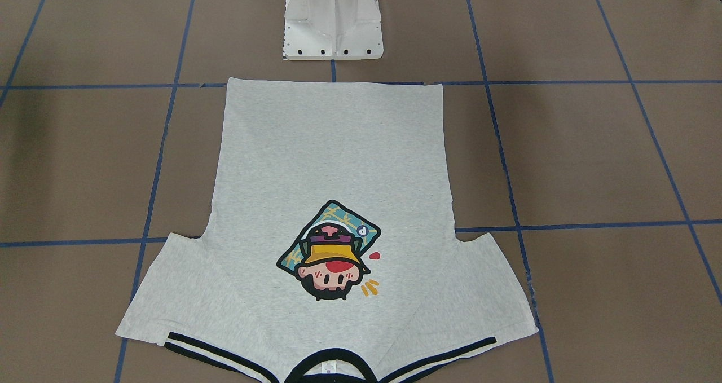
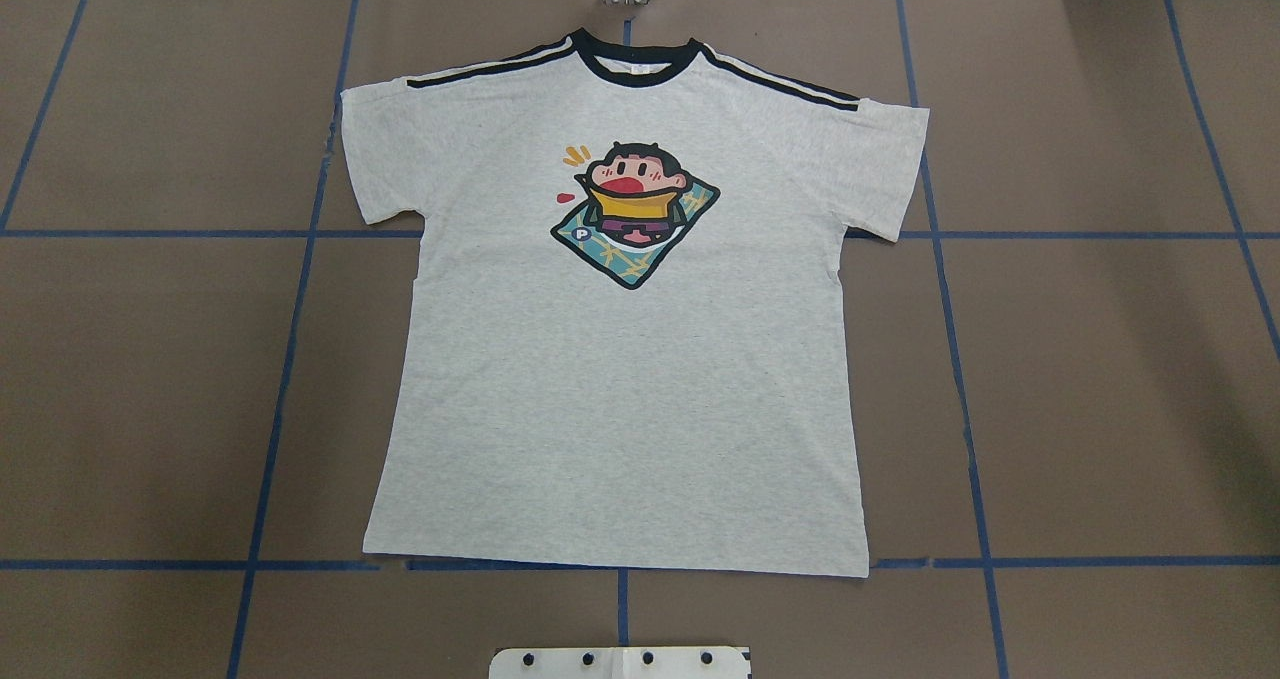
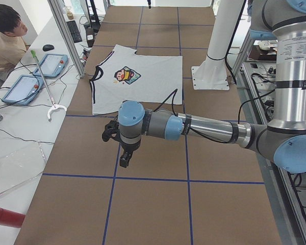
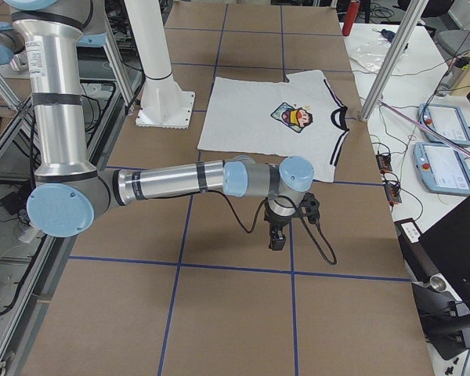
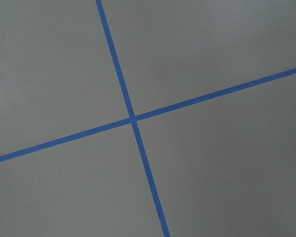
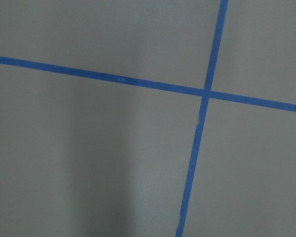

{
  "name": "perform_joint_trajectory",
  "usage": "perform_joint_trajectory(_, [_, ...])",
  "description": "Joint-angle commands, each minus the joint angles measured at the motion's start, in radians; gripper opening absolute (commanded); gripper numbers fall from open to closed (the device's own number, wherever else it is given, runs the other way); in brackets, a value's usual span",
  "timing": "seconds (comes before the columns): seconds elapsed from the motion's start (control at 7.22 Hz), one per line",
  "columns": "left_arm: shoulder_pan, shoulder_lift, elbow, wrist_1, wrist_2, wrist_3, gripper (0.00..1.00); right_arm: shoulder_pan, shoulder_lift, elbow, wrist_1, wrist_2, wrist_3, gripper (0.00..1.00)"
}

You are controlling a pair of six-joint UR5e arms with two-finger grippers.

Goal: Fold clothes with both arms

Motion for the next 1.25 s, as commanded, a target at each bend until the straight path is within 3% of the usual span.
perform_joint_trajectory(0.0, [0.002, -0.003, -0.007, 0.004, 0.000, -0.003, 1.00, 0.000, -0.008, 0.003, 0.009, 0.008, 0.000, 1.00])
perform_joint_trajectory(0.55, [0.002, 0.003, -0.026, -0.002, -0.003, -0.005, 1.00, -0.035, 0.027, 0.003, 0.058, 0.002, 0.056, 1.00])
perform_joint_trajectory(0.69, [0.002, 0.003, -0.040, -0.002, -0.002, -0.006, 1.00, -0.078, 0.065, -0.021, 0.141, 0.000, 0.133, 1.00])
perform_joint_trajectory(0.83, [0.002, 0.003, -0.040, -0.002, -0.001, -0.006, 1.00, -0.141, 0.097, -0.065, 0.305, -0.004, 0.341, 1.00])
perform_joint_trajectory(1.11, [0.002, 0.003, -0.048, -0.004, -0.001, -0.005, 1.00, -0.234, 0.235, -0.249, 0.601, -0.021, 0.664, 1.00])
